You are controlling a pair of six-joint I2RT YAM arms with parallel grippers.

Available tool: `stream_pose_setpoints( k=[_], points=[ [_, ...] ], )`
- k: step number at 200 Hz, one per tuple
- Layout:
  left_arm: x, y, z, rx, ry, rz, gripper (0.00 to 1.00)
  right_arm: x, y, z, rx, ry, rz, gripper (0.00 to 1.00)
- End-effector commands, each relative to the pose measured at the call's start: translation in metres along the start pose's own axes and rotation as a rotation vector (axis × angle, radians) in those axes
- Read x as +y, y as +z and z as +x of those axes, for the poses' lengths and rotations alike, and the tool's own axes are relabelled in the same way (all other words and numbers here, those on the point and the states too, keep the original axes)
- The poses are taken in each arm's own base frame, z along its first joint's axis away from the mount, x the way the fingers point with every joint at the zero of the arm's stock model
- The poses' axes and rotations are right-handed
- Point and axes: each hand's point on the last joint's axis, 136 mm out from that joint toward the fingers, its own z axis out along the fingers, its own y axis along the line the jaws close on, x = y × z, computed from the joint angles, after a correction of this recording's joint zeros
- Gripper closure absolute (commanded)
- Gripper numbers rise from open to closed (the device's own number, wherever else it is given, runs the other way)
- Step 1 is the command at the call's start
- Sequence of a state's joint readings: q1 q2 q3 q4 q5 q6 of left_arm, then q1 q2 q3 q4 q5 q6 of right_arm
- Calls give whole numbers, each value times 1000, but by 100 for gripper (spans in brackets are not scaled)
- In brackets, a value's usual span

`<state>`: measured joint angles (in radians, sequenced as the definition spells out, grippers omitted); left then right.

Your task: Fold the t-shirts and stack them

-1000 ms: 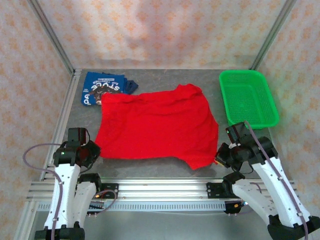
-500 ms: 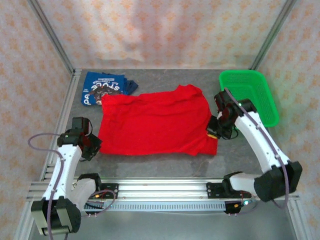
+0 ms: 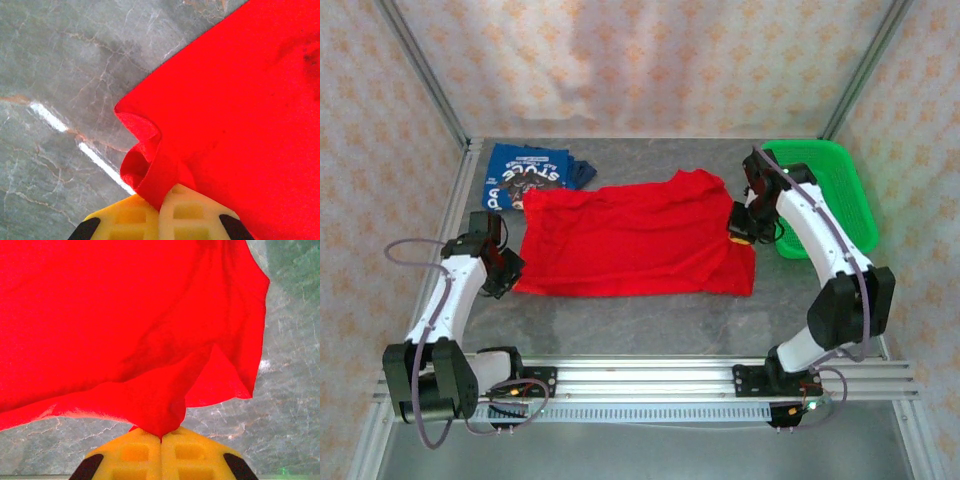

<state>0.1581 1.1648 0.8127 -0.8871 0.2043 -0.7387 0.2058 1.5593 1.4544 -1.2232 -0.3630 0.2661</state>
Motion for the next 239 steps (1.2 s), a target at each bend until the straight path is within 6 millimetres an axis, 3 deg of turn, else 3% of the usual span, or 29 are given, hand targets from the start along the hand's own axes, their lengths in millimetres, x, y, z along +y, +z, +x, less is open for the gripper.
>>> stream_pose_setpoints(
  k=[1, 105, 157, 167, 186, 211, 239],
  points=[
    [-9, -3, -23, -65, 22, -5, 100, 1, 0, -18, -30, -41, 21, 100],
    [-30, 26, -50, -43, 52, -53, 100, 9, 25, -48, -9, -56, 47, 100],
    [-32, 43, -54, -22, 52, -78, 100, 10, 32, -61, -8, -66, 71, 100],
    [-33, 46, -55, -23, 50, -76, 86, 9, 34, -63, -4, -68, 78, 100],
    [-38, 42, -59, -38, 42, -59, 47, 9, 39, -67, 2, -66, 83, 100],
    [-53, 24, -70, -76, 27, -9, 34, 11, 44, -74, -1, -58, 84, 100],
    [-69, -10, -76, -111, 5, 76, 31, 14, 50, -83, -2, -52, 83, 100]
  ],
)
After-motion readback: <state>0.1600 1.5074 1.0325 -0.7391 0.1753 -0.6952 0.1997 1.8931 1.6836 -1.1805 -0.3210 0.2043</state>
